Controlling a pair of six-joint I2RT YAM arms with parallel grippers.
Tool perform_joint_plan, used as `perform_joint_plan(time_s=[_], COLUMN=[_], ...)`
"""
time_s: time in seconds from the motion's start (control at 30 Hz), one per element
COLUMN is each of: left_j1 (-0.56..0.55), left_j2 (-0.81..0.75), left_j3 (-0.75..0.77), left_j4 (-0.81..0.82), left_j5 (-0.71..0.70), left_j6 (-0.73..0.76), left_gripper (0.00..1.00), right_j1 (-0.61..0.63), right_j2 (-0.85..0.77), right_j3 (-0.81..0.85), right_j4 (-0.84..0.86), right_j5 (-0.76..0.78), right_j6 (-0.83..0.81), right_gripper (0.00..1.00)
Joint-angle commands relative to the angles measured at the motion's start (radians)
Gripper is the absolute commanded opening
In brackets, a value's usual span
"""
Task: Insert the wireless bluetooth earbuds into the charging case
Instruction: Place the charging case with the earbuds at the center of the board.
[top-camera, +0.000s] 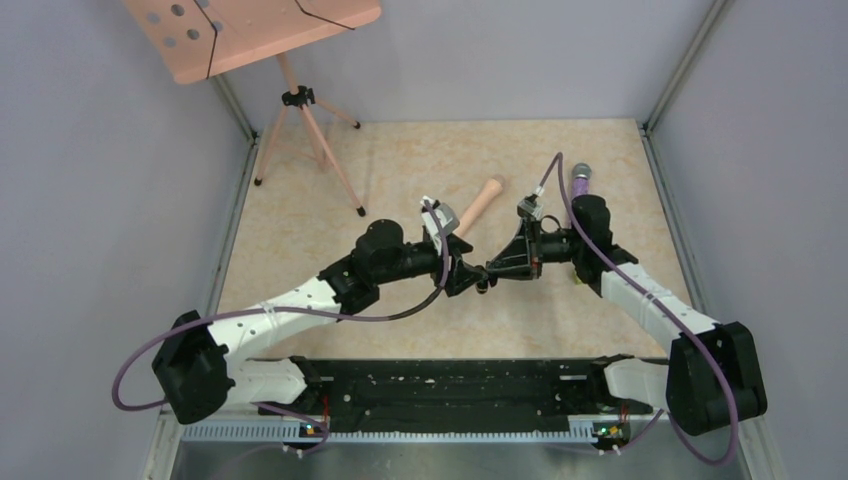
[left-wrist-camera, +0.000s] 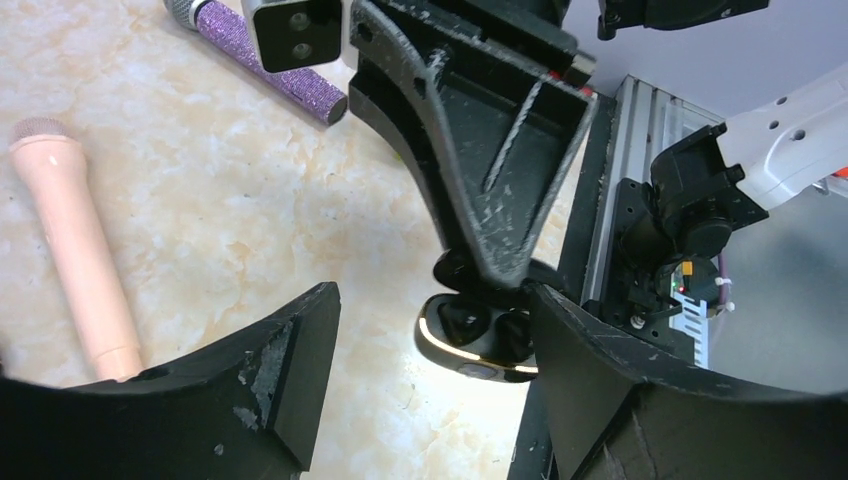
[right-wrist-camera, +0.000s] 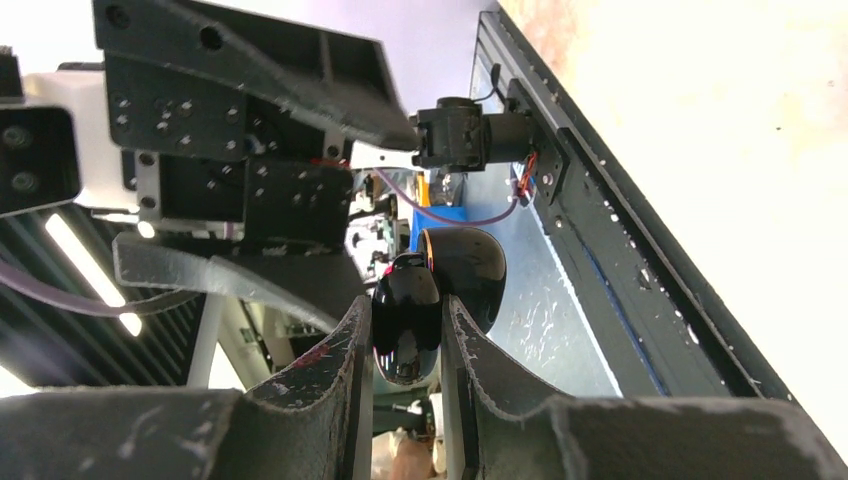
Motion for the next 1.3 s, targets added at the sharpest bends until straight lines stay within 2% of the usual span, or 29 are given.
perform_joint_plan(time_s=[0.0, 0.13, 0.23, 0.3, 0.4, 0.47, 0.6, 0.73, 0.83, 1.0, 1.1, 1.27], left_j1=[-0.011, -0.011, -0.011, -0.011, -0.009, -0.009, 0.000, 0.015, 0.021, 0.029, 0.031, 0.031], left_j2=[-0.037, -0.065, -0.085, -0.099, -0.124, -0.138, -0.160, -0.221, -0.292, -0.367, -0.372, -0.353], left_j3=[0.063, 0.068, 0.064, 0.065, 0.086, 0.098, 0.119, 0.122, 0.089, 0.056, 0.053, 0.049], left_j4=[0.045, 0.016, 0.007, -0.001, -0.062, -0.118, -0.251, -0.367, -0.401, -0.447, -0.460, -0.448], left_j5=[0.014, 0.001, -0.016, -0.032, -0.129, -0.248, -0.497, -0.638, -0.735, -0.786, -0.792, -0.776], left_j6=[-0.013, -0.012, -0.012, -0.014, -0.045, -0.091, -0.196, -0.275, -0.324, -0.347, -0.353, -0.363], left_gripper=[0.75, 0.83, 0.97, 0.99, 0.99, 0.99, 0.99, 0.99, 0.99, 0.99, 0.99, 0.99], right_j1=[0.003, 0.003, 0.001, 0.002, 0.001, 0.006, 0.059, 0.104, 0.131, 0.142, 0.141, 0.141], right_j2=[0.014, 0.038, 0.049, 0.057, 0.084, 0.121, 0.234, 0.371, 0.450, 0.502, 0.514, 0.545], right_j3=[0.047, 0.061, 0.073, 0.080, 0.096, 0.101, 0.110, 0.101, 0.118, 0.122, 0.119, 0.096], right_j4=[-0.029, -0.047, -0.054, -0.062, -0.113, -0.114, -0.012, 0.205, 0.225, 0.138, 0.079, 0.077], right_j5=[0.062, 0.088, 0.109, 0.127, 0.188, 0.229, 0.314, 0.332, 0.344, 0.391, 0.417, 0.416], right_j6=[-0.055, -0.077, -0.090, -0.102, -0.167, -0.202, -0.215, -0.132, -0.140, -0.218, -0.270, -0.294], right_gripper=[0.00, 0.00, 0.00, 0.00, 0.00, 0.00, 0.00, 0.00, 0.00, 0.00, 0.00, 0.00])
